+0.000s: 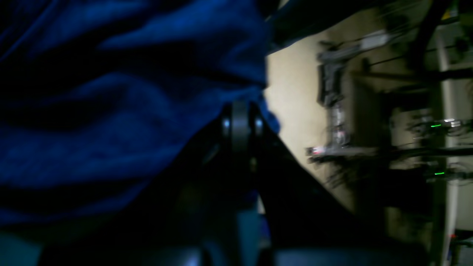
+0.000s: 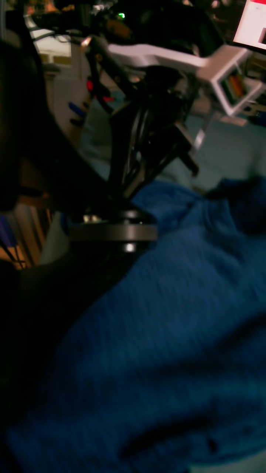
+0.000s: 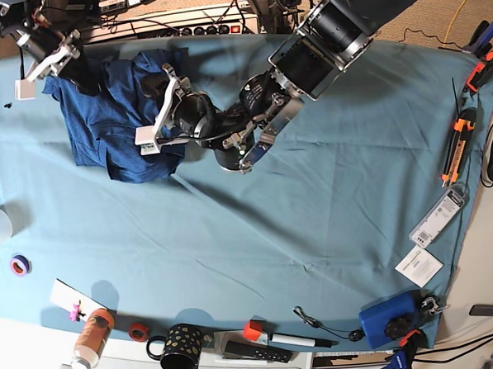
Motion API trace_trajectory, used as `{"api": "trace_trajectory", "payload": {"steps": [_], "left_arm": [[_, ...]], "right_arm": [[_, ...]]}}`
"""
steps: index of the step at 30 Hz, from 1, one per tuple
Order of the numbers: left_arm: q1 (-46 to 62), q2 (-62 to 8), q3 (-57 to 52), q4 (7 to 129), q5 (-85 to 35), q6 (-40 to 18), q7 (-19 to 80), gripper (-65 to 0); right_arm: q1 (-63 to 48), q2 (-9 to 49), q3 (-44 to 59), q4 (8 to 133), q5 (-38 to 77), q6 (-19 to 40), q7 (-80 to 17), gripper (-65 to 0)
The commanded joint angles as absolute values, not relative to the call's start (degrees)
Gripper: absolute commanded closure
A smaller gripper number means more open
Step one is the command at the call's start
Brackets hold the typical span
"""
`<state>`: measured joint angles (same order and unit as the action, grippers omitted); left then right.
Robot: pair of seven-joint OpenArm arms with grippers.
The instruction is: Layout the t-shirt on the table in an organized manner, then fold the t-shirt properly
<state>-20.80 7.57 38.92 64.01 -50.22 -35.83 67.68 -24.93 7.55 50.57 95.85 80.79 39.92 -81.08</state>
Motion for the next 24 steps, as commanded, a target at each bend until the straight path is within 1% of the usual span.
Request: {"api": "trace_trajectory", "payload": {"steps": [1,6,11,13,14,15,16,24], "left_arm": [[-21.7,9.0,38.8,65.0,-49.4,-35.9,67.0,0.0],[-21.6,7.8,38.8,65.0,-41.8,-32.7,67.0,0.0],[-21.9,4.7,38.8,65.0,-41.2,-31.5,67.0,0.0],[-21.9,3.8,38.8,65.0,-41.3,-30.9,67.0,0.0],[-21.9,3.6,38.8,65.0,-41.6,-30.9,67.0,0.0],[-21.9,3.3,38.8,65.0,-42.1,-30.9,67.0,0.0],[-21.9,3.2,38.8,65.0,-42.7,-30.9,66.8,0.0],[-21.7,3.0,38.8,65.0,-43.7,-30.9,66.0,0.0]], "right_arm": [[-24.4,9.3,50.9,96.4,81.3,40.0,-80.0,0.0],[-22.6,13.9,50.9,96.2,78.0,40.0,-80.0,0.0],[-22.4,17.8,50.9,96.2,68.9,40.0,-80.0,0.0],[-22.4,18.3,50.9,96.2,68.3,40.0,-80.0,0.0],[-22.4,18.2,50.9,96.2,71.0,40.0,-80.0,0.0],[-22.6,17.9,50.9,96.3,76.7,40.0,-80.0,0.0],[-22.9,17.5,50.9,96.3,84.8,40.0,-80.0,0.0],[-23.7,8.3,50.7,97.4,85.0,40.0,-80.0,0.0]]}}
